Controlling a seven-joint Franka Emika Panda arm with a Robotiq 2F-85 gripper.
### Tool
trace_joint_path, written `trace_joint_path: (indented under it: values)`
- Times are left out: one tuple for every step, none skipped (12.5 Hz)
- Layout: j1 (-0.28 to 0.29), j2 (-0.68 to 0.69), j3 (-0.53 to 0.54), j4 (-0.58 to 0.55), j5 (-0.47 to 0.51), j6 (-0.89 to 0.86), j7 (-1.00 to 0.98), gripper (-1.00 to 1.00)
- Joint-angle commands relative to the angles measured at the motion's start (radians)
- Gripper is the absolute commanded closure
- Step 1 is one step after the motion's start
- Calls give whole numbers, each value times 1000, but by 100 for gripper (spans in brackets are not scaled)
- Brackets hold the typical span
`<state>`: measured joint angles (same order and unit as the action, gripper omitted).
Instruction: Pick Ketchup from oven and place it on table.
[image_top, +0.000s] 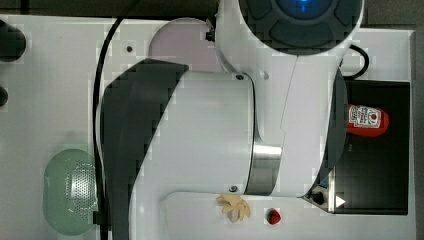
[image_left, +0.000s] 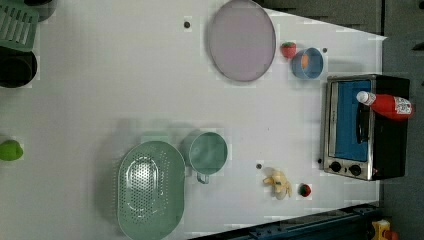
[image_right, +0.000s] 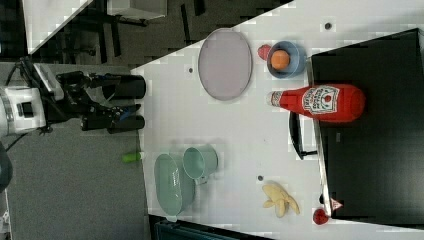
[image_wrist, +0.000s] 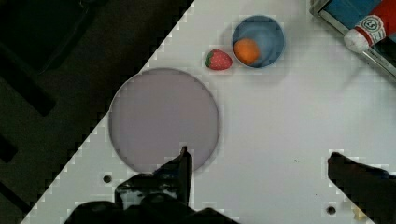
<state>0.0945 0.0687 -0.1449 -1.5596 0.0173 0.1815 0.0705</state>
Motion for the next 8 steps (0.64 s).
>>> trace_joint_path:
  values:
    - [-3,39,-14,-8,9,-31,35,-100]
    - [-3,41,-14,-8,9,-31,35,-100]
    - [-3,41,-14,-8,9,-31,36,-100]
    - [-3,42,-14,-8,9,-31,36,-100]
    - [-3,46,-14,-8,9,-31,36,-100]
    - [-3,48,-14,-8,9,-31,36,-100]
    - [-3,50,-14,-8,9,-31,35,-100]
    - [-3,52,-14,-8,9,-31,35,-100]
